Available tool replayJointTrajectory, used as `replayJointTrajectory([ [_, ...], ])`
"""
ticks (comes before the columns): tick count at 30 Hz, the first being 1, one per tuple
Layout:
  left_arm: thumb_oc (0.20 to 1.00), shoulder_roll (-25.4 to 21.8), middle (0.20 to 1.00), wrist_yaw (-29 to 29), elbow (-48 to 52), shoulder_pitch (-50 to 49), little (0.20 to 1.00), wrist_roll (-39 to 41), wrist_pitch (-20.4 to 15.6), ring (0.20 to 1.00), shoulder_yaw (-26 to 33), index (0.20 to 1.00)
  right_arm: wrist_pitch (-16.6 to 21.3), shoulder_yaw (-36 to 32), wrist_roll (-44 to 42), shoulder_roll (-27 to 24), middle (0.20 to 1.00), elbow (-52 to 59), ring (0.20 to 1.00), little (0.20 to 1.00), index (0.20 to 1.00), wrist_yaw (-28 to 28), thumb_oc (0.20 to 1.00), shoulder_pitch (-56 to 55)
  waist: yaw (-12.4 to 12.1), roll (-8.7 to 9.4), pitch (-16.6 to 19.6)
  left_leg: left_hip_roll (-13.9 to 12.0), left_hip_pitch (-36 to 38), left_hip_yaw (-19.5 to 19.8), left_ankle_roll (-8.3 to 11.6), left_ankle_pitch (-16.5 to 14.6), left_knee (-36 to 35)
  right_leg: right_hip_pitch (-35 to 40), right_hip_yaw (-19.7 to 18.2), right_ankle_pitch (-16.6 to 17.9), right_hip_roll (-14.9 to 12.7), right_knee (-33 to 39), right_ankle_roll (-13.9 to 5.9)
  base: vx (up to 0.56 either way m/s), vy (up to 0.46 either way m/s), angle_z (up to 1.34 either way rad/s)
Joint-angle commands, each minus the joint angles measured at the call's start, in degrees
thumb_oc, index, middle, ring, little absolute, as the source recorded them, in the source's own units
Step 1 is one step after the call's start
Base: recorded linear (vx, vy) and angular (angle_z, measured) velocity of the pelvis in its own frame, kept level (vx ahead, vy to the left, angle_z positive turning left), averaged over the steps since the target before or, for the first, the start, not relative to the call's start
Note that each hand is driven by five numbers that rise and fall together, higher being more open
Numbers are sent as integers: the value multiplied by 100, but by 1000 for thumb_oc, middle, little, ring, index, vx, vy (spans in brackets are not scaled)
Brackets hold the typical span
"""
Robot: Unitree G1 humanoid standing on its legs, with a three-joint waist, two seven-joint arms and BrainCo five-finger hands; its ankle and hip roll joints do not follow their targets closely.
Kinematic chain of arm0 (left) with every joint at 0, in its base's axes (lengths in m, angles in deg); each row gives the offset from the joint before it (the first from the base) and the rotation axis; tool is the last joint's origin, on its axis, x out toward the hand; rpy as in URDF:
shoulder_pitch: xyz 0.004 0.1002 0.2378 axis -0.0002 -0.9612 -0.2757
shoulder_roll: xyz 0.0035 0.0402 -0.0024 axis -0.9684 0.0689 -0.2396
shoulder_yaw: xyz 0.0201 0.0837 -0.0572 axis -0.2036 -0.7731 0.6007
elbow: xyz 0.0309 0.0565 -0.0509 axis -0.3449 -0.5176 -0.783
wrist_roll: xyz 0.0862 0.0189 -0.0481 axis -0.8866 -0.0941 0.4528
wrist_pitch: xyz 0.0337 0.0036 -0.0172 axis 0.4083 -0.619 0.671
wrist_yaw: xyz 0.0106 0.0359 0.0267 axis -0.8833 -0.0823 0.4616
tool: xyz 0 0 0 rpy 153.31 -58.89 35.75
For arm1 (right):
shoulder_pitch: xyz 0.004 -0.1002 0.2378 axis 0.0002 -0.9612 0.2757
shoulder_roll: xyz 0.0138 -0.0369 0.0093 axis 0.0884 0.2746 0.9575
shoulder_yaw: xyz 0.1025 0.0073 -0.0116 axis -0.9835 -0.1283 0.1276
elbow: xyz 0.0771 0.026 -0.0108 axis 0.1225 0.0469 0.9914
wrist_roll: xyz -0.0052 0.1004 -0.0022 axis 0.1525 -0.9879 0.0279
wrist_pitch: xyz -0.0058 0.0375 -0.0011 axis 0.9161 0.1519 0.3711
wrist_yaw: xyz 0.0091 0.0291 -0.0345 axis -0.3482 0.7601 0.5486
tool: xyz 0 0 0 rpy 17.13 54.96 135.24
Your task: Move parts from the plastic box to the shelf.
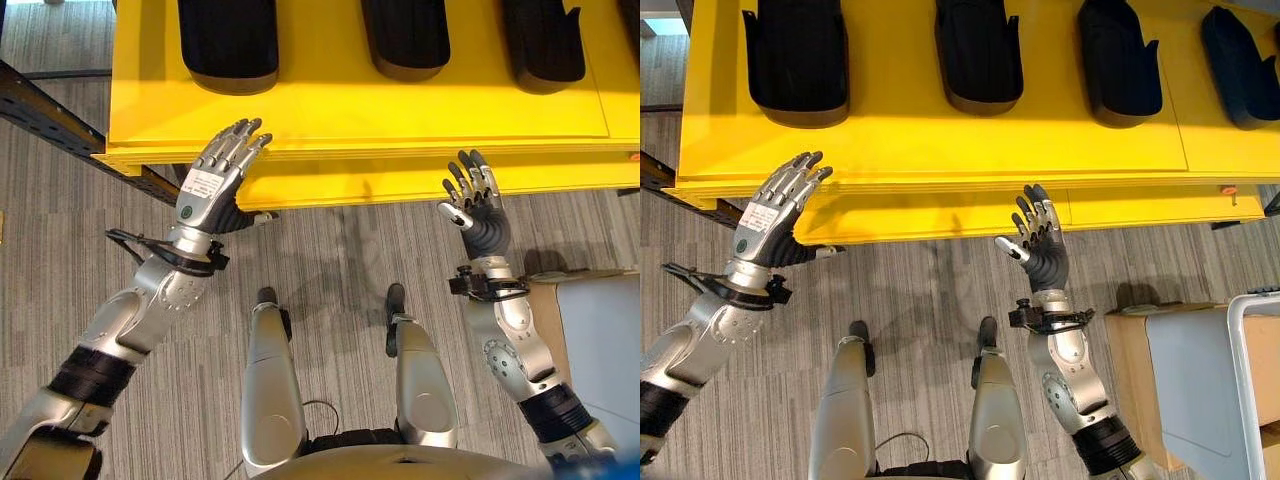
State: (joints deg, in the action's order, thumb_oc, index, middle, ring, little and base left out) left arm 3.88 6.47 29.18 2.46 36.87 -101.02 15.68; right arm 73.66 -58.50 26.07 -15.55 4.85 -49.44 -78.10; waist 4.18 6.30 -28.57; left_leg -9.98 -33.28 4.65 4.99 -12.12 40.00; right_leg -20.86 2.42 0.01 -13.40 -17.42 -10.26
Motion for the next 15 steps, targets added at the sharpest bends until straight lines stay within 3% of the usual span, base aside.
replayJointTrajectory([
  [1, 1000, 143, 1000, -257, 77, 55, 1000, -277, 33, 1000, -158, 1000, 145, -369, -9, -188, 1000, 555, 1000, 1000, 1000, 112, 1000, -100, 24, 48, 352, -16, 164, -179, -51, 815, -1074, -144, -63, -395, -123, -746, 171, 4, -1, -4],
  [7, 1000, 371, 1000, -244, -685, 452, 1000, -427, 345, 1000, -278, 1000, 67, -448, -309, -170, 1000, 609, 1000, 1000, 1000, 307, 1000, -247, 69, 90, 365, -33, 178, -198, -28, 808, -1062, -153, -86, -408, -106, -747, 180, 8, 2, -1],
  [15, 1000, 443, 1000, -413, -1330, 795, 1000, -370, 490, 1000, -316, 1000, 82, -524, -208, -187, 1000, 655, 1000, 1000, 1000, 297, 1000, -295, 117, 116, 368, -44, 155, -215, -11, 809, -1039, -173, -96, -403, -87, -744, 181, 3, 1, -1],
])
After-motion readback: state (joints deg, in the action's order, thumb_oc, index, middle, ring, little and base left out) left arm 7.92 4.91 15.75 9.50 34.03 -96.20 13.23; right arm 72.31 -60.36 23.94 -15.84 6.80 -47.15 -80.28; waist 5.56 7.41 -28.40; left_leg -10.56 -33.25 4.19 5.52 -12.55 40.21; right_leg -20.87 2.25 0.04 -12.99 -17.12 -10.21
